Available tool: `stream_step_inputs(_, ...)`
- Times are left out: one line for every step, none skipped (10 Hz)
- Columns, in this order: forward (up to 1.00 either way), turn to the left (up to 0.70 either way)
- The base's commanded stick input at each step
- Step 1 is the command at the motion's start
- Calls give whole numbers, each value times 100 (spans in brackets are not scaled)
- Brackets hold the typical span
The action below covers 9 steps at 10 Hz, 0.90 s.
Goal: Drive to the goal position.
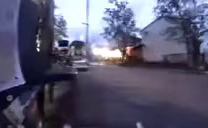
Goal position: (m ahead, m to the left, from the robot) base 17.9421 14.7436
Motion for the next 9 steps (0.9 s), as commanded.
stream_step_inputs(0, -70)
stream_step_inputs(0, -70)
stream_step_inputs(0, -70)
stream_step_inputs(0, -70)
stream_step_inputs(0, -70)
stream_step_inputs(0, -68)
stream_step_inputs(0, -34)
stream_step_inputs(0, 0)
stream_step_inputs(0, 0)
